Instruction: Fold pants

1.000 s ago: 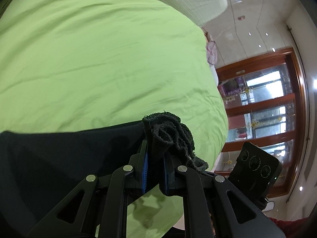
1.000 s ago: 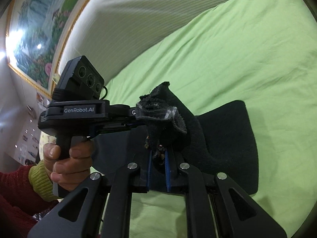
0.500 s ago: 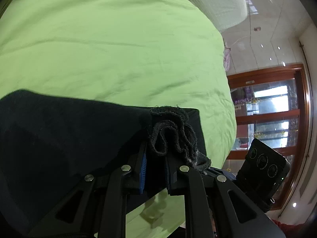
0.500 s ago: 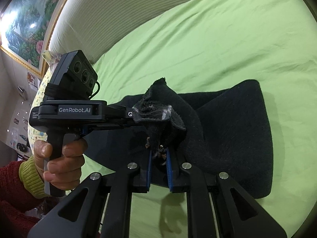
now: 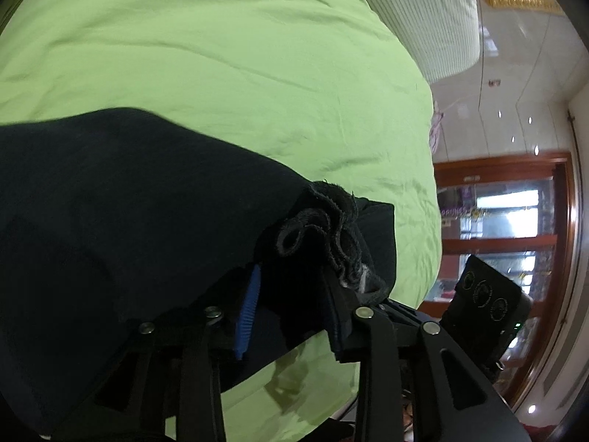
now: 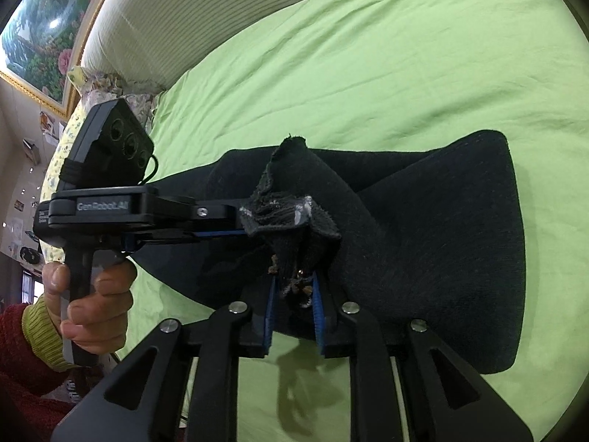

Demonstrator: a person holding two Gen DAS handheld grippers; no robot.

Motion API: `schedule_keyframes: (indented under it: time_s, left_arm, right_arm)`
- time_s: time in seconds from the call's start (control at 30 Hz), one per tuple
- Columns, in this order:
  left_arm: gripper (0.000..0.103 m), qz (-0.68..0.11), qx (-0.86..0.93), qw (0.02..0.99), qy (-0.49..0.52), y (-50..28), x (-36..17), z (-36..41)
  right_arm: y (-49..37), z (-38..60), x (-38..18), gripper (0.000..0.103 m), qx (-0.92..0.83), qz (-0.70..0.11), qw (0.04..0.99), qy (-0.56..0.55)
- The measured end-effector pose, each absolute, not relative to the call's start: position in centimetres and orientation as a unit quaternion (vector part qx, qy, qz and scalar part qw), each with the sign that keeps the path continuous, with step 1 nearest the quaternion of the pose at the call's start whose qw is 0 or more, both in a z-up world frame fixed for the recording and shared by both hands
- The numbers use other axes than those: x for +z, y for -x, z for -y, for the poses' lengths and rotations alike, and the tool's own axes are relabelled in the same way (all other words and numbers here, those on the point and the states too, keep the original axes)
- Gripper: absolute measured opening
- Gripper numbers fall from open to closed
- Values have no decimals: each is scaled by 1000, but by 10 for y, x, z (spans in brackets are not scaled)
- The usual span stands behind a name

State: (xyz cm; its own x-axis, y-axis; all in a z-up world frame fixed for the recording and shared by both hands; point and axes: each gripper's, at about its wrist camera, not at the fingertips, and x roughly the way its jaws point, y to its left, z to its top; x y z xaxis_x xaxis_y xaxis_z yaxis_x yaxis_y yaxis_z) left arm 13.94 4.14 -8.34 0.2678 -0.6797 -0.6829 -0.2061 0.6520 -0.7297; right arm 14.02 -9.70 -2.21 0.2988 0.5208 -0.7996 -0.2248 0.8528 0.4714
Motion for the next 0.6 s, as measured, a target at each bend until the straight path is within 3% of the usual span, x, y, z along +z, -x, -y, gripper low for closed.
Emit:
schedule_keyframes:
  time_s: [0.1, 0.2, 0.37, 0.47, 0.6]
  left_arm:
    - [37, -571, -163, 701, 394, -131, -80, -54]
    - [47, -561, -155, 706, 403, -123, -75, -64]
    - [52, -550, -141, 715, 408, -105, -67, -76]
    - [62, -547, -117, 714, 421, -91, -68, -87]
    - [63, -536, -90, 711, 445, -71, -68, -103]
  right_arm:
    - [-143, 96, -26, 32, 243, -548, 789, -134]
    - [-144, 88, -27, 35, 250, -553, 785, -124]
    - [-148, 73, -23, 35, 273, -553, 778, -120]
    - [-148, 65, -20, 35, 293, -549, 775, -110]
    - [-152, 50, -15, 35, 311, -544, 774, -93]
